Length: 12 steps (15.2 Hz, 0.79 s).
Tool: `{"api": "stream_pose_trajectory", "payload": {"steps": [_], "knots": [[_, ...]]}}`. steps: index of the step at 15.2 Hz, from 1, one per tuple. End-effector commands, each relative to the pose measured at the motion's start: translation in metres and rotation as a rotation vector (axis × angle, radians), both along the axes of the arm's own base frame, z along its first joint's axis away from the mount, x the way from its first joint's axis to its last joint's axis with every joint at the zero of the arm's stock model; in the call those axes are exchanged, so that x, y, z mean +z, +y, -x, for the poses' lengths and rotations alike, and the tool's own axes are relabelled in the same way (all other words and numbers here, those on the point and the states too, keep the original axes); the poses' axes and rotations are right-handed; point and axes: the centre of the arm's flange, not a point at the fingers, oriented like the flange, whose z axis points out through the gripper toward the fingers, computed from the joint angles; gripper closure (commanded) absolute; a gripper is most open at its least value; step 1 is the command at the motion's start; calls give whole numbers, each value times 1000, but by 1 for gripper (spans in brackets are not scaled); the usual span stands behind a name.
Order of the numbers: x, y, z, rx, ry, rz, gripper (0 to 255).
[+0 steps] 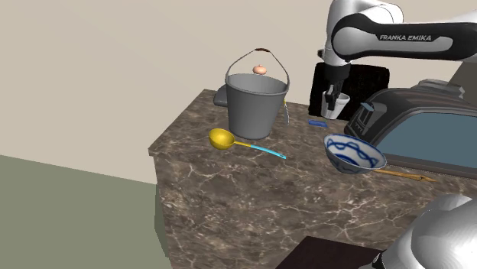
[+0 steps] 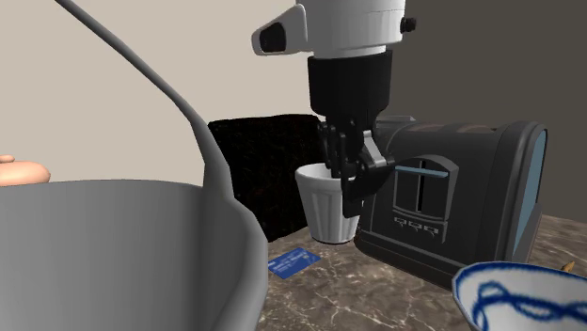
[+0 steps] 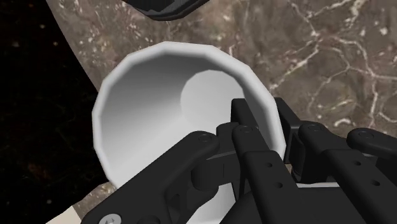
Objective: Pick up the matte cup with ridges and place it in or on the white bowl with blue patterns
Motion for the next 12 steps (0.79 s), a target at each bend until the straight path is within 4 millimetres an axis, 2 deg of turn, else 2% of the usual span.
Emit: {"api": "stream_pose_trajectory", "payload": {"steps": [1,12], "knots": [[11,0,0,0,0,0,255],[69,0,0,0,0,0,255]]}}
